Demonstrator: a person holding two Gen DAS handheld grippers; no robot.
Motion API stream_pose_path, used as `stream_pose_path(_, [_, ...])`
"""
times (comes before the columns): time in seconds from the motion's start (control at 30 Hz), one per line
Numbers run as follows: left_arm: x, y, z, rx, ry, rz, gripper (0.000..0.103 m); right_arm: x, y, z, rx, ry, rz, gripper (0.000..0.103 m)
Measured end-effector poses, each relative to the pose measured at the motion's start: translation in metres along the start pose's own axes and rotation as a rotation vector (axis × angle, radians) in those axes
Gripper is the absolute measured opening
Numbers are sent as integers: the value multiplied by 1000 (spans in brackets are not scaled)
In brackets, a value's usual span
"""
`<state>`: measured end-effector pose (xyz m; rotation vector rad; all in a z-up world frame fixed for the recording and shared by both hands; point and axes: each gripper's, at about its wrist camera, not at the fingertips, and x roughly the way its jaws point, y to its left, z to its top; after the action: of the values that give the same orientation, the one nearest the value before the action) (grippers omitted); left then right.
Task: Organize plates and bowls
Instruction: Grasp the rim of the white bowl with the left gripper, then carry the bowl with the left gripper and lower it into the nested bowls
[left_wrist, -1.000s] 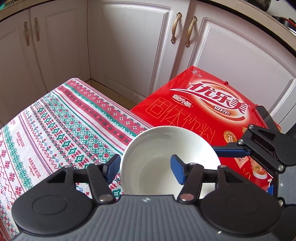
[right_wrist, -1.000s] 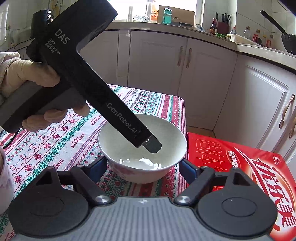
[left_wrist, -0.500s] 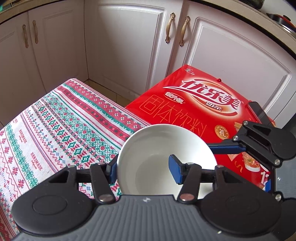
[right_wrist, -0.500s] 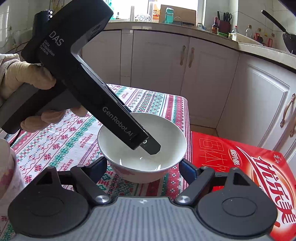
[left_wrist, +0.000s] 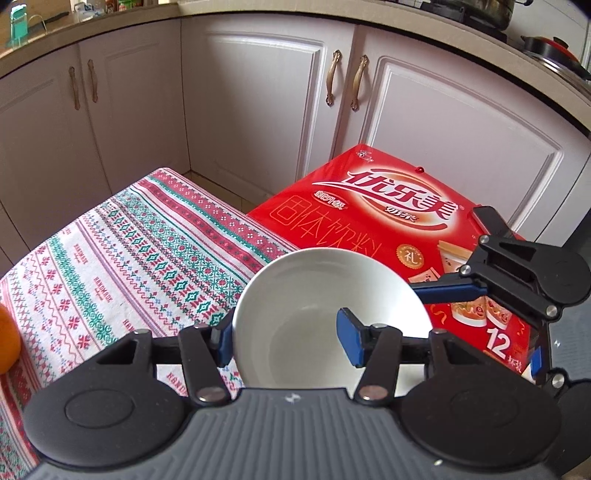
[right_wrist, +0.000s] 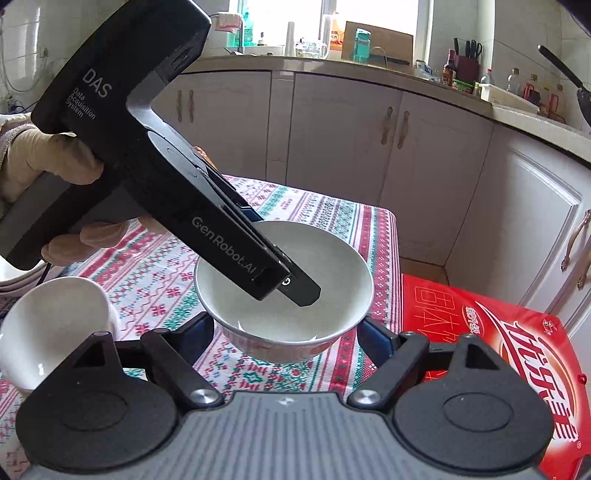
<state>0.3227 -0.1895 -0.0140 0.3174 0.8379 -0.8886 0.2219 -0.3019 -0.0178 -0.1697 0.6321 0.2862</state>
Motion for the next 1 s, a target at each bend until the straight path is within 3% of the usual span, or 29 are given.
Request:
stream_pose_path(0.47, [-68,-26,-35,-38,-70,75,54,-51,41,3,-46,-41,72,88])
stream_pose_path(1.0, [-118,-25,-85,-118,-99,157,57,-72,92,4,-115,-52,176,88])
